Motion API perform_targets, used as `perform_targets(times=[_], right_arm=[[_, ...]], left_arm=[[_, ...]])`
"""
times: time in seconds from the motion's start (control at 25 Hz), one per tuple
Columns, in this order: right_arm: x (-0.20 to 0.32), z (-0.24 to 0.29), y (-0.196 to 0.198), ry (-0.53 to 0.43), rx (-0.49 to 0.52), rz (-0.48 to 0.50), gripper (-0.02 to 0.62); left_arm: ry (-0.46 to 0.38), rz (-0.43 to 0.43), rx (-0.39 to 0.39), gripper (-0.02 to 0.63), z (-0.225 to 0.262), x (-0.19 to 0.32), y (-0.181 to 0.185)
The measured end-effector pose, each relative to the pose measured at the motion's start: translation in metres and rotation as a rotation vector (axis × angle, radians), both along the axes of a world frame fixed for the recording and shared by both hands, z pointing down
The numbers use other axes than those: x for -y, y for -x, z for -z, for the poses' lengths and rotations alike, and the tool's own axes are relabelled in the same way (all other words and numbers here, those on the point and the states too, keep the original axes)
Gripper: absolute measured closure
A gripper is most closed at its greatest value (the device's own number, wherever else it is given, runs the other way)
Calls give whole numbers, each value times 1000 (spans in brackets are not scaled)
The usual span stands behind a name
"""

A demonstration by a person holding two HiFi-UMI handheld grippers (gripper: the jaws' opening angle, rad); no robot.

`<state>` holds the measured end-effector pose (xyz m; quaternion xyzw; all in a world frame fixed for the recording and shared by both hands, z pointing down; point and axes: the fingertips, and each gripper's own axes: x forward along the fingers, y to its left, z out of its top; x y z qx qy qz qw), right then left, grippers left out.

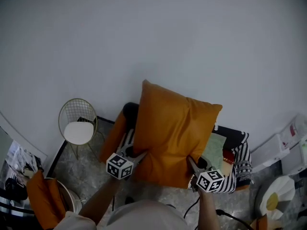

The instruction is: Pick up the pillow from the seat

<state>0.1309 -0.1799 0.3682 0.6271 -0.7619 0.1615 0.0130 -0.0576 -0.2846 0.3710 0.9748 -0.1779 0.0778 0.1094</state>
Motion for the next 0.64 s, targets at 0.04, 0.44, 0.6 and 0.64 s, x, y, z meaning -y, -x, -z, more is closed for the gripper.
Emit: perform_targets(times=[0.04,0.44,0.6,0.64], right_arm=[[1,0,1,2,-2,2,456],[9,4,7,2,-19,20,456],[13,5,4,1,-19,26,456],[13,5,3,1,-19,27,456]], left_arm=[[-1,2,0,433,0,0,1],[-5,19,-12,433,2,6,8],[-7,17,-13,433,4,10,5],[-7,16,-12,433,4,11,4]])
